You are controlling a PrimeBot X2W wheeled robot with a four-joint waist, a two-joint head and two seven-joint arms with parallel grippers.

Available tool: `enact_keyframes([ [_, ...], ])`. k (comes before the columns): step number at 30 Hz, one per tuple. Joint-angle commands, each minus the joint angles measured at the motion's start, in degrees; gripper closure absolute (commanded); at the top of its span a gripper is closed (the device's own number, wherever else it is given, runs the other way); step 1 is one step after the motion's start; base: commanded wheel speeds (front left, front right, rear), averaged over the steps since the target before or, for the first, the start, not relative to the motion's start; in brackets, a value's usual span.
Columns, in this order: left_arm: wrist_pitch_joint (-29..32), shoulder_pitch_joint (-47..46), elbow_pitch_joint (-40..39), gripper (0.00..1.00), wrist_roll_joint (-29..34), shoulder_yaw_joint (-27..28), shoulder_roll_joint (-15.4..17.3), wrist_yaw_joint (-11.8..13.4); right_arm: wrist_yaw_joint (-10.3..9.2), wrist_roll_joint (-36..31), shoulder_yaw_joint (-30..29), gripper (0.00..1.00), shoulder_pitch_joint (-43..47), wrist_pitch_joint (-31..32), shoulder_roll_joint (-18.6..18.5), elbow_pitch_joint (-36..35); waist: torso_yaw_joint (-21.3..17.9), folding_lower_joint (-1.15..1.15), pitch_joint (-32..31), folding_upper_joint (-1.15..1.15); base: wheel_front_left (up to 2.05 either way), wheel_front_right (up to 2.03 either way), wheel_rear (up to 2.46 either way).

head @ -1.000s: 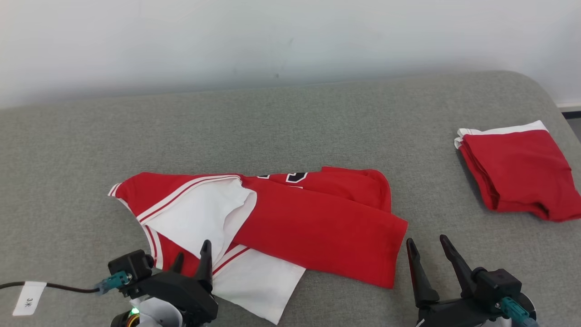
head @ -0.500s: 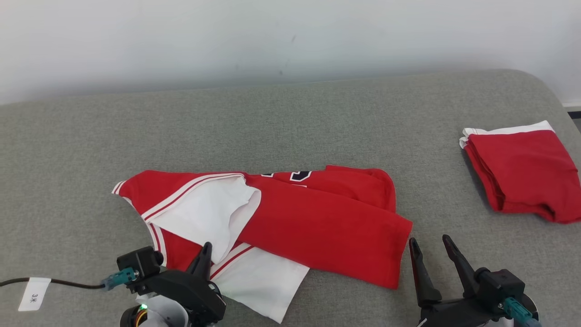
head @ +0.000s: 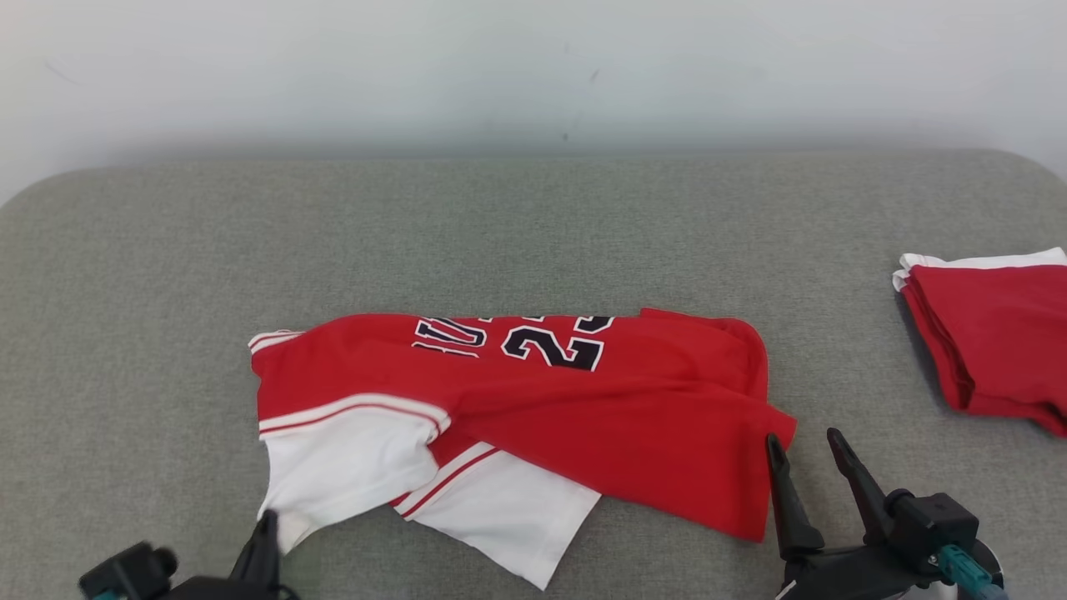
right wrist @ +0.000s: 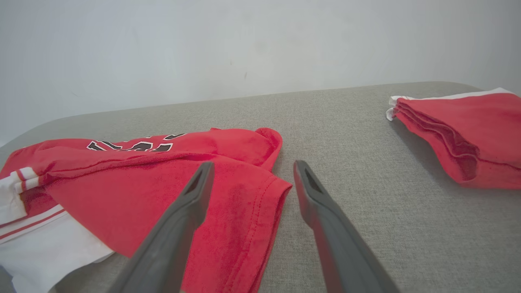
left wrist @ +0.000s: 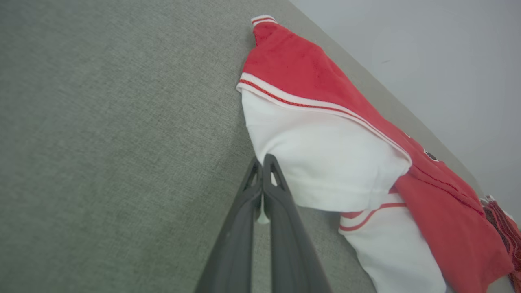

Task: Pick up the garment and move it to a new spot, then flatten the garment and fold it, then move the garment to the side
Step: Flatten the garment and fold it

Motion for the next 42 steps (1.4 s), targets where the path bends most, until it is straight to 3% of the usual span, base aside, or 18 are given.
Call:
enact_keyframes([
  [1, -0.37, 1.29, -0.91, 1.00, -0.75, 0.53, 0.26, 0.53, -0.14, -0.35, -0.30, 0.00, 0.29, 0.13, -0.03, -0.31, 0.42, 0.01, 0.24, 0.00, 0.00, 0.00, 0.00],
  [11, -2.01, 6.52, -6.24, 1.00, 2.62, 2.56, 2.69, 9.66, -0.14, -1.62, -1.86, 0.00, 0.68, 1.32, -0.02, -1.91, 1.72, 0.01, 0.67, 0.00, 0.00, 0.00, 0.00],
  [14, -1.51, 6.92, -6.55, 1.00, 3.10, 2.20, 2.83, 11.18, -0.14, -1.76, -1.95, 0.00, 0.75, 1.81, -0.01, -2.06, 1.55, 0.01, 0.72, 0.00, 0.00, 0.00, 0.00],
  [16, -1.26, 6.93, -7.26, 1.00, 2.55, 1.91, 2.16, 10.82, -0.14, -1.78, -2.12, 0.00, 1.00, 2.17, -0.02, -1.99, 1.48, 0.01, 0.77, 0.00, 0.00, 0.00, 0.00],
  [17, -1.27, 6.90, -7.51, 0.68, 2.54, 1.72, 2.02, 10.52, -0.14, -1.78, -2.23, 0.00, 1.19, 2.43, -0.02, -1.91, 1.46, 0.01, 0.77, 0.00, 0.00, 0.00, 0.00],
  [18, -1.35, 6.85, -7.72, 0.21, 2.55, 1.57, 1.91, 10.29, -0.14, -1.83, -2.36, 0.00, 1.39, 2.83, -0.02, -1.79, 1.47, 0.01, 0.75, 0.00, 0.00, 0.00, 0.00],
  [19, -1.35, 6.85, -7.78, 0.00, 2.40, 1.46, 1.73, 10.22, -0.14, -1.90, -2.45, 0.00, 1.54, 3.26, -0.01, -1.68, 1.50, 0.01, 0.68, 0.00, 0.00, 0.00, 0.00],
  [31, -2.67, 8.56, -7.06, 0.00, 2.41, 1.93, 1.63, 10.41, -0.14, -0.35, -1.21, 0.00, 6.30, 16.70, -1.12, -4.57, 1.50, 0.01, 0.12, 0.00, 0.00, 0.00, 0.00],
  [42, -3.40, 7.88, -2.17, 0.00, 3.88, 0.72, 2.85, 8.62, -0.14, 0.90, -0.15, 0.00, 7.23, 19.43, -1.86, -6.25, 1.09, 0.01, -0.22, 0.00, 0.00, 0.00, 0.00],
])
